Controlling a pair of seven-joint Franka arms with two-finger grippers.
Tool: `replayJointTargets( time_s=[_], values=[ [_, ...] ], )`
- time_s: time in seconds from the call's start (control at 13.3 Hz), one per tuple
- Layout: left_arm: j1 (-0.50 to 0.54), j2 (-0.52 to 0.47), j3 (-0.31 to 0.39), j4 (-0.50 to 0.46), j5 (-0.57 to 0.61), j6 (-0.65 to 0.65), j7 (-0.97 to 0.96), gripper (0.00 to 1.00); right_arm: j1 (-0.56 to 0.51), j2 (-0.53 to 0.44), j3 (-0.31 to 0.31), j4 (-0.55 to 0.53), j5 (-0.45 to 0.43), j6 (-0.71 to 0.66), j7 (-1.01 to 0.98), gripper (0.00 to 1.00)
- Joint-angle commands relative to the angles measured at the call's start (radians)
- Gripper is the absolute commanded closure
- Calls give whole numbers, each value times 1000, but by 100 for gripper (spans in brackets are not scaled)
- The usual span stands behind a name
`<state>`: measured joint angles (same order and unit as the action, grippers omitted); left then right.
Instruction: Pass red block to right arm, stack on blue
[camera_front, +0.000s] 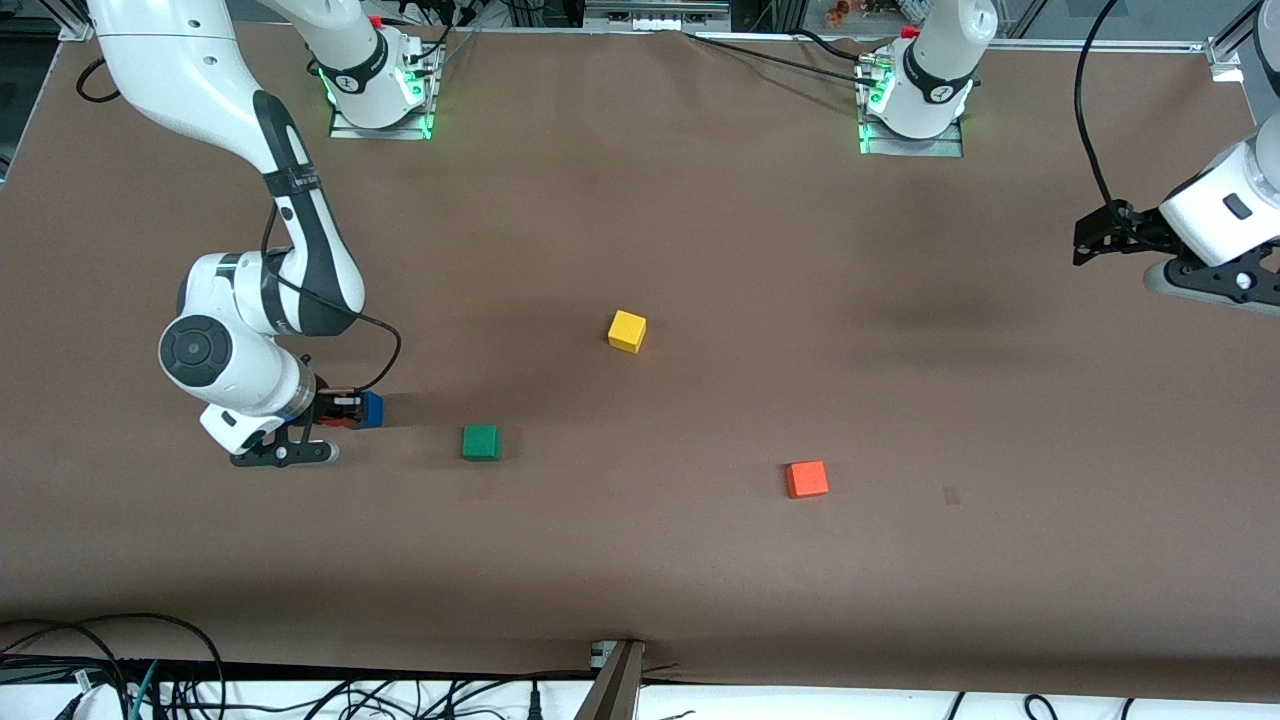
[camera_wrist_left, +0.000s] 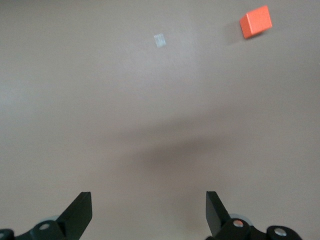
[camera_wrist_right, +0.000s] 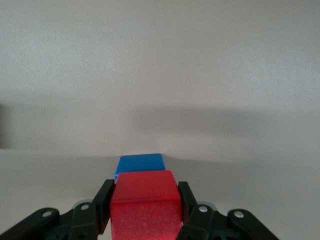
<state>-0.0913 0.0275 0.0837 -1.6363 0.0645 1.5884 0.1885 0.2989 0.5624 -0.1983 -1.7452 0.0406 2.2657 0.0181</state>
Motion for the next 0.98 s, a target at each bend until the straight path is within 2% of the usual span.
replayJointTargets(
  time_s=[0.0,0.15,0.3,0.9],
  values=[
    [60,-58,-40,-60,20,44,-40,0,11,-50,-3,-63,-24,20,19,84],
    [76,-63,-73,-59,28,44,-85,0,17,-52,-3,-73,-24,23,19,84],
    [102,-66,-122,-57,26,45,-235,0,19,-53,-3,-74,-24,24,19,84],
    [111,-67,-133,-57,5,55,-163,0,19,-49,0,-80,-42,58,19,84]
  ],
)
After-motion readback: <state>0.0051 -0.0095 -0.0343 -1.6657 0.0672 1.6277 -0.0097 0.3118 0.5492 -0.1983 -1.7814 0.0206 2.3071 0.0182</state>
